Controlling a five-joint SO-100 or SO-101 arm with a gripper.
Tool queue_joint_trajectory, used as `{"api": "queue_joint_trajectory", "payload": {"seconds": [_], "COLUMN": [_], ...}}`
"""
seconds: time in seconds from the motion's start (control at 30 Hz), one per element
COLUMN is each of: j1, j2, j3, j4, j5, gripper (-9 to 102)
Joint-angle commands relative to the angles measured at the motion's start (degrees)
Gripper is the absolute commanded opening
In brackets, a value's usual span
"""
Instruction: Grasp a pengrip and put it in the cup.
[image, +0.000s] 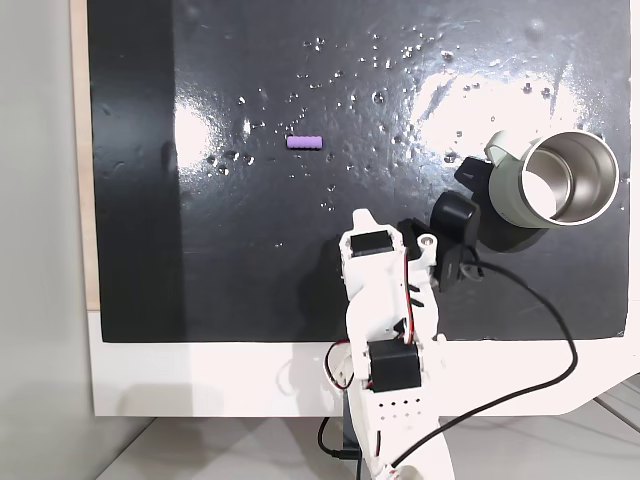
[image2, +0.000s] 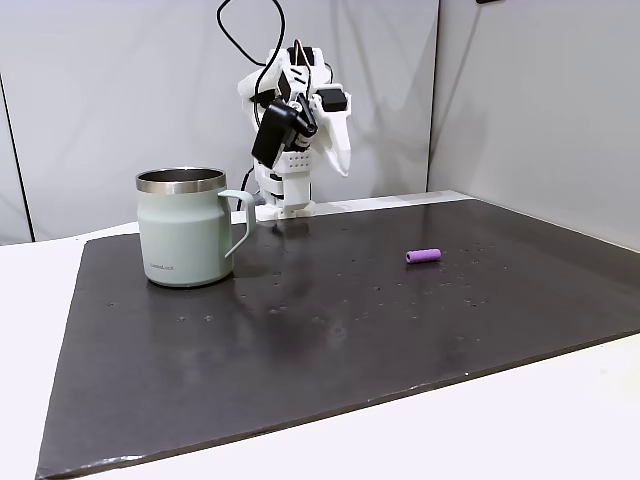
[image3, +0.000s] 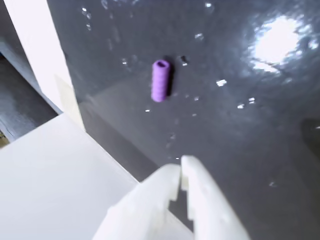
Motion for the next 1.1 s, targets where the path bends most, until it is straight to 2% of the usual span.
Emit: {"api": "queue_joint_trajectory", "payload": {"seconds": [0.0,0.3,0.47,0.9,1.07], "j1": [-0.5,-0.3,-1.7,-5.9,-7.9], "j2": [-9.1,-33.8,-44.7,-66.0,-70.0], "j3": [-8.3,-20.2,-27.8,-53.1,-57.2], "j4": [-1.7,-3.7,-3.2,11.3,12.7], "j5": [2.7,13.9,16.7,19.2,21.5], "gripper": [0,0,0,0,11]}}
